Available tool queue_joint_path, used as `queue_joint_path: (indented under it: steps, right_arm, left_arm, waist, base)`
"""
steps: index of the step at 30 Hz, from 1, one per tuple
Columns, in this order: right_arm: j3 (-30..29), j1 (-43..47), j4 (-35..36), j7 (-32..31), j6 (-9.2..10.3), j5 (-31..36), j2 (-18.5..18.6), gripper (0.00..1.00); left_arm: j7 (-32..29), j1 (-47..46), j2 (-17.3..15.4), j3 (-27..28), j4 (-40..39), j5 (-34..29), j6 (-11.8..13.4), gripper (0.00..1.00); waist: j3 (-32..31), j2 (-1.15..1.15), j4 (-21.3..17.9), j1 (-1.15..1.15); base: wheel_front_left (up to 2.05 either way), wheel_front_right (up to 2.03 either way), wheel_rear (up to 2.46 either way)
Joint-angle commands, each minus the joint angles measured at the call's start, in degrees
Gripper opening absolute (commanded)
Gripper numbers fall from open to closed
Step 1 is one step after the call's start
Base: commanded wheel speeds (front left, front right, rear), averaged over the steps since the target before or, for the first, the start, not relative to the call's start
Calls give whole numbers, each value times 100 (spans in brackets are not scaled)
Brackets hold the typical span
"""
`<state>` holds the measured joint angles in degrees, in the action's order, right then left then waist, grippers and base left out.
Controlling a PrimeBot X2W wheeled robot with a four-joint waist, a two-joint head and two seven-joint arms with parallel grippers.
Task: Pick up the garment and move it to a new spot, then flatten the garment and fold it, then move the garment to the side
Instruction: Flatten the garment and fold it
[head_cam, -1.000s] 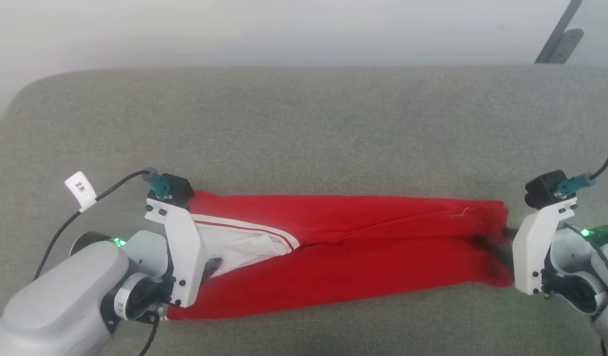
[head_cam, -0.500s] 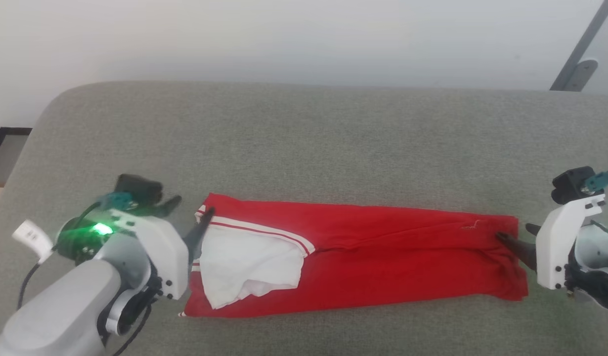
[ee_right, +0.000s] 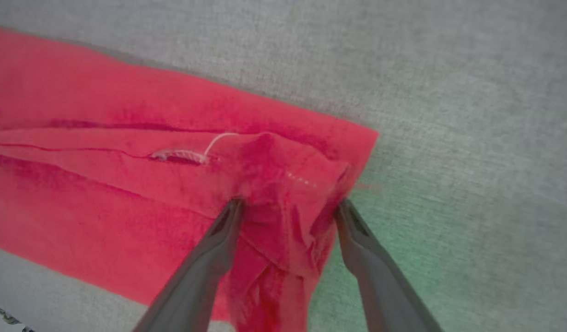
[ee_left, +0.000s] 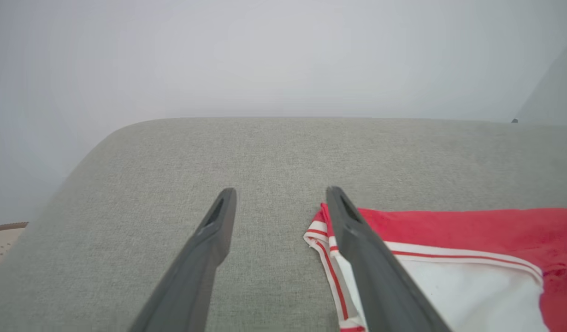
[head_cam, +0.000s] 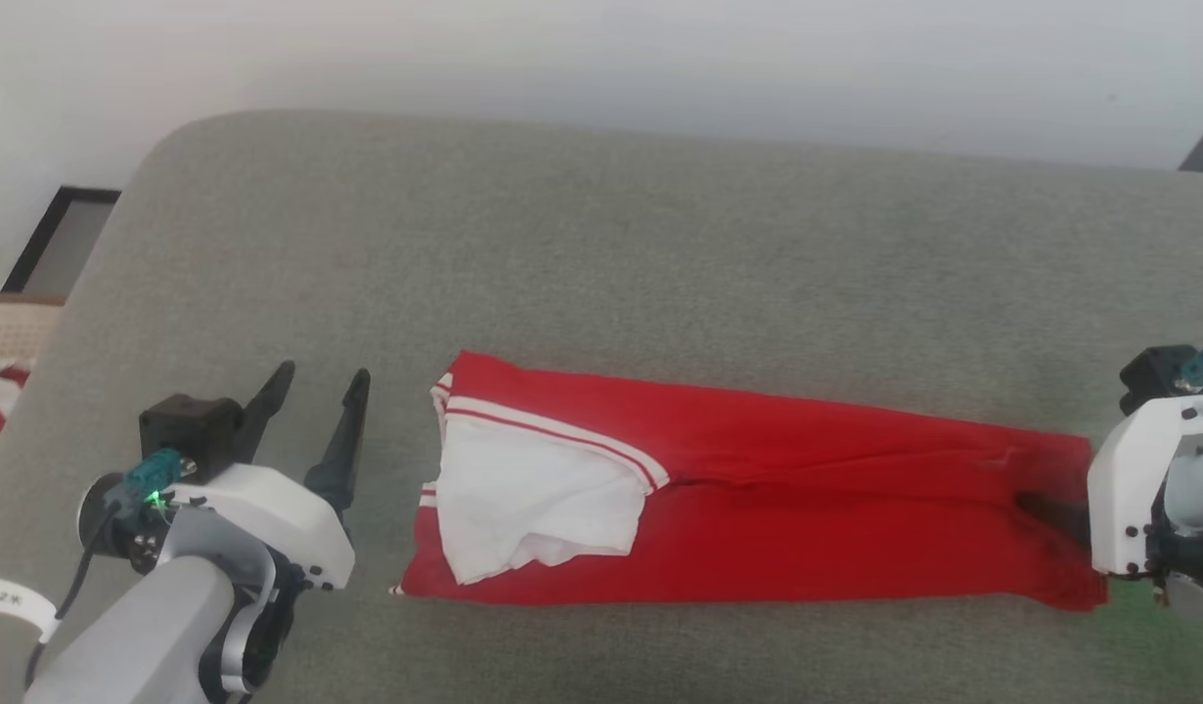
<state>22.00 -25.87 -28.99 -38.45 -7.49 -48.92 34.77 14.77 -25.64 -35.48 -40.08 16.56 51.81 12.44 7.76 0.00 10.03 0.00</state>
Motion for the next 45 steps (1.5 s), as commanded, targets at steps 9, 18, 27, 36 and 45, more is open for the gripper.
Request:
queue_joint_path:
  steps: [9,18,27,36,45]
  right_arm:
    - [-59,-37,-508,-317,-1,62,-469,0]
    - [-509,-105,-438,-115,9,-14,-272,0]
    - [-1115,-25,-637,184,6,243,208,0]
    - [-1550,-167,-922,330,6,647,480,0]
    - [-1238,210,898,-245,0,4,62,0]
  left_arm:
    - [44,708,726,1464,-128,-1098,-199,100]
    - [46,1201,1370,2667,-164,-1984,-697,100]
    - [45,1286,1755,3206,5,-2484,-1107,100]
    - [45,1163,1982,3572,212,-2867,-1460,100]
    - [46,1194,2125,3804,336,-3120,-1637,100]
  waist:
    - [318,0,232,0]
    - [366,0,155,0]
    - [351,0,0,0]
    - [358,0,-182,0]
    - [236,0,-292,0]
  base:
    - [0,0,0]
    - [0,0,0]
    - [0,0,0]
    - [0,0,0]
    - [0,0,0]
